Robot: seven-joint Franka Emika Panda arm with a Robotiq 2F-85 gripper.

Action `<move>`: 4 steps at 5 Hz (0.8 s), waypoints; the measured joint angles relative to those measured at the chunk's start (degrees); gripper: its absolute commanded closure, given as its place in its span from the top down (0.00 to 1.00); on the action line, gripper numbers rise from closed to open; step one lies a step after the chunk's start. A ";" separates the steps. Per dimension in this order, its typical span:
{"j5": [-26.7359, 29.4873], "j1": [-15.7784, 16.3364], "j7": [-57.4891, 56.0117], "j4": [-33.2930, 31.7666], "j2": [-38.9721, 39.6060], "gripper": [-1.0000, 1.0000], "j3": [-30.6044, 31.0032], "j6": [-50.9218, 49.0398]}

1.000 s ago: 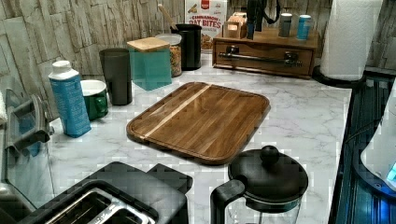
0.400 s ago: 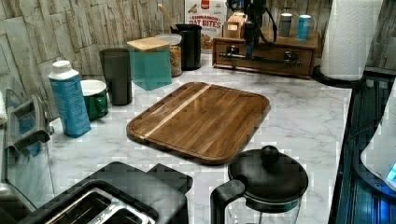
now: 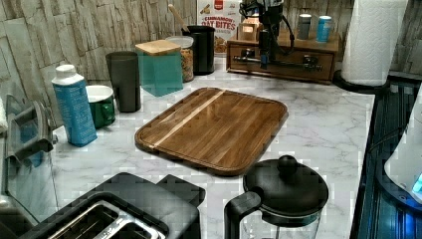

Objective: Open the drawer.

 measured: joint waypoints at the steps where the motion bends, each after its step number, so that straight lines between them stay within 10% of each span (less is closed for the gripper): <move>1: 0.13 -0.06 0.00 0.00 1.02 1.00 0.00 3.64; 4: 2.99 -0.55 0.00 0.56 3.55 1.00 0.04 -0.17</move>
